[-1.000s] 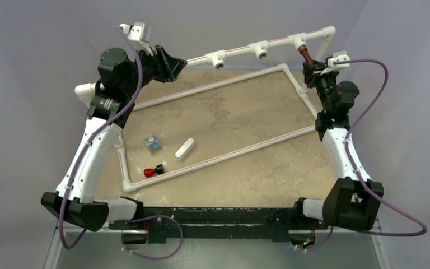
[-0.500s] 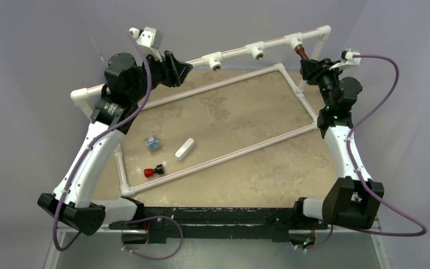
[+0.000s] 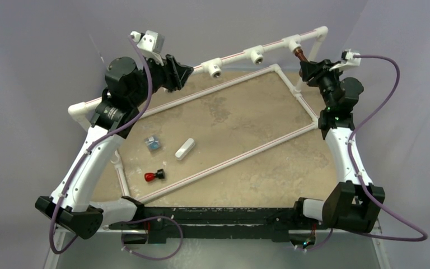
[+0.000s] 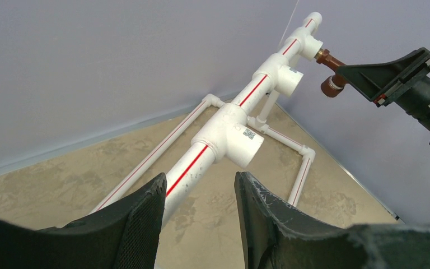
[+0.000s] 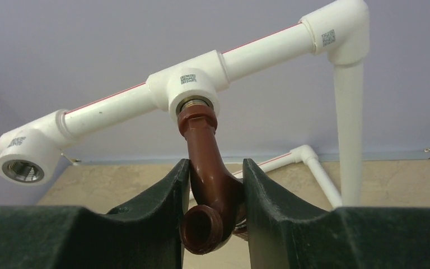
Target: Install the water faucets
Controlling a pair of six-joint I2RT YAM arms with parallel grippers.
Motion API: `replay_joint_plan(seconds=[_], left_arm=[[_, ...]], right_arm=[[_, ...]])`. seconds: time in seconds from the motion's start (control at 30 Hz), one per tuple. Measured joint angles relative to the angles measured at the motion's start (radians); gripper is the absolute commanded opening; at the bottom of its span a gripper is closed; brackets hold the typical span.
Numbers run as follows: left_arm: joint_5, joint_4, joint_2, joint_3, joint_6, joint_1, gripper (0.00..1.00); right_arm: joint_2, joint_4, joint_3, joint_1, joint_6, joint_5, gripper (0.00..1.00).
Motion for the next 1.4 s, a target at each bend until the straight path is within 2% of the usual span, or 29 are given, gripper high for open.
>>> replay_joint_plan(seconds=[0.1,0.23,0.47,0.7,0.87,0.9,0.97,1.03,1.07,1.17,1.4], left_arm=[[-0.012,0.001,0.003,-0.011,0.0,0.0,0.46],[-0.032,0.0,0.026,-0.013,0.0,0.0,0.46],[-0.049,0.006,0.058,-0.013,-0.004,0.0,0.44],[-0.108,0.024,0.08,-0.005,-0.008,0.0,0.43],[-0.149,0.028,0.126,0.028,-0.012,0.0,0.43],[-0.158,0.029,0.138,0.037,-0.013,0.0,0.43],[-0.177,0.034,0.157,0.049,-0.018,0.0,0.43],[-0.196,0.042,0.169,0.051,-0.018,0.0,0.42],[-0.203,0.047,0.173,0.051,-0.018,0.0,0.42],[-0.241,0.07,0.183,0.051,-0.005,0.001,0.42],[-0.269,0.117,0.188,0.028,0.012,0.002,0.42]], right_arm=[[-0.006,-0.01,0.002,0.003,-0.056,-0.019,0.57],[-0.021,-0.01,0.005,0.029,-0.165,-0.031,0.61],[-0.001,-0.019,0.05,0.072,-0.348,-0.009,0.63],[0.034,-0.042,0.066,0.089,-0.521,0.108,0.63],[0.056,-0.049,0.066,0.089,-0.58,0.156,0.61],[0.058,-0.051,0.066,0.09,-0.588,0.158,0.59],[0.061,-0.051,0.066,0.092,-0.599,0.159,0.47],[0.062,-0.053,0.065,0.095,-0.605,0.149,0.12],[0.064,-0.057,0.065,0.097,-0.605,0.13,0.0],[0.073,-0.072,0.079,0.098,-0.637,0.079,0.0],[0.084,-0.071,0.089,0.123,-0.758,0.116,0.0]])
